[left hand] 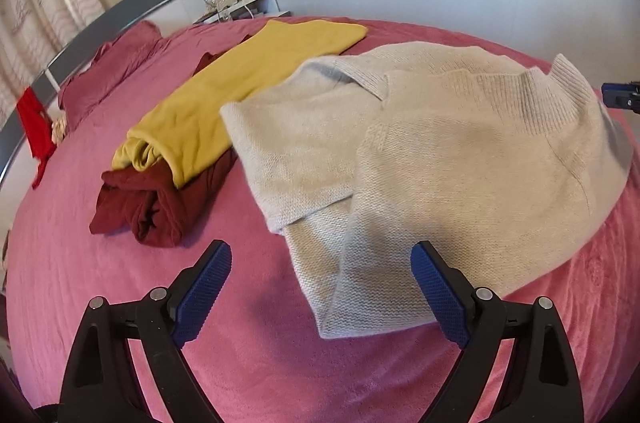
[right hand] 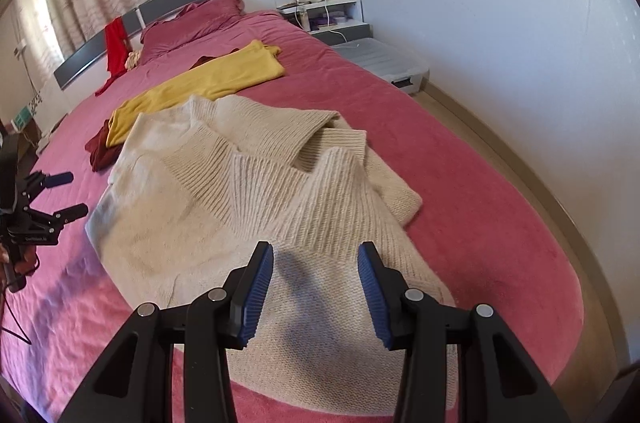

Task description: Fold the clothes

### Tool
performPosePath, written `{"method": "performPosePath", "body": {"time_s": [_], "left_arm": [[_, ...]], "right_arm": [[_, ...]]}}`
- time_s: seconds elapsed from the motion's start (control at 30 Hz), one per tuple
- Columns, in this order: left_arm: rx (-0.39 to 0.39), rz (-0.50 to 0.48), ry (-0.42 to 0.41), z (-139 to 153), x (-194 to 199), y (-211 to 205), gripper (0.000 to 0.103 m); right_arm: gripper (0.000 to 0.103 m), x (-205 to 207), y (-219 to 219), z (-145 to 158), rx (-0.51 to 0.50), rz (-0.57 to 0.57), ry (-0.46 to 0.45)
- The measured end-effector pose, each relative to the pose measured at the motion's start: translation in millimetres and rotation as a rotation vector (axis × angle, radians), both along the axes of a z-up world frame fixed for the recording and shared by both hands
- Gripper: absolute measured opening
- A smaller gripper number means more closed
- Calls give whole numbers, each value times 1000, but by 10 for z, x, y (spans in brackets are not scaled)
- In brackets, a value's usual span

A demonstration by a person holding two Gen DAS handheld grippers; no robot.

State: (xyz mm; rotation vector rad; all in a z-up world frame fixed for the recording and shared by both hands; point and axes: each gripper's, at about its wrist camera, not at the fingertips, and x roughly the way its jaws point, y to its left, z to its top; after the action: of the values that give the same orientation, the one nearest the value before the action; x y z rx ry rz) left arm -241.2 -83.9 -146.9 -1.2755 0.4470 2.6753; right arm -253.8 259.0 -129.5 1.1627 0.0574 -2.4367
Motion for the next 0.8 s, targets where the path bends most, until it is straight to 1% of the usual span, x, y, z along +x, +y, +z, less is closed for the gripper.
{"method": "performPosePath", "body": {"time_s": [0.2,0.37,0.53,0.67,0.73,0.8], "left_arm": [[3,31,-13,-55,-52,-16,93],[-1,52,-22,-101,-57,-40,93],[-4,66,-18,-124,-52,-34,93],[-7,74,-16,-121,-36,8,93],[-17,78,-34,-138,-57,28,93],[-13,78,-69,-168,-103,0,93]], "right_arm": [[44,38,-33,20,7,0,20],[44,17,-37,-19,28,-3,16],[44,46,-38,-44,16,-18,13],[44,144,-170,-17,33,-17,33],[44,188,-252,-14,48,-2,39],[44,170,-258,-33,41,9,24]]}}
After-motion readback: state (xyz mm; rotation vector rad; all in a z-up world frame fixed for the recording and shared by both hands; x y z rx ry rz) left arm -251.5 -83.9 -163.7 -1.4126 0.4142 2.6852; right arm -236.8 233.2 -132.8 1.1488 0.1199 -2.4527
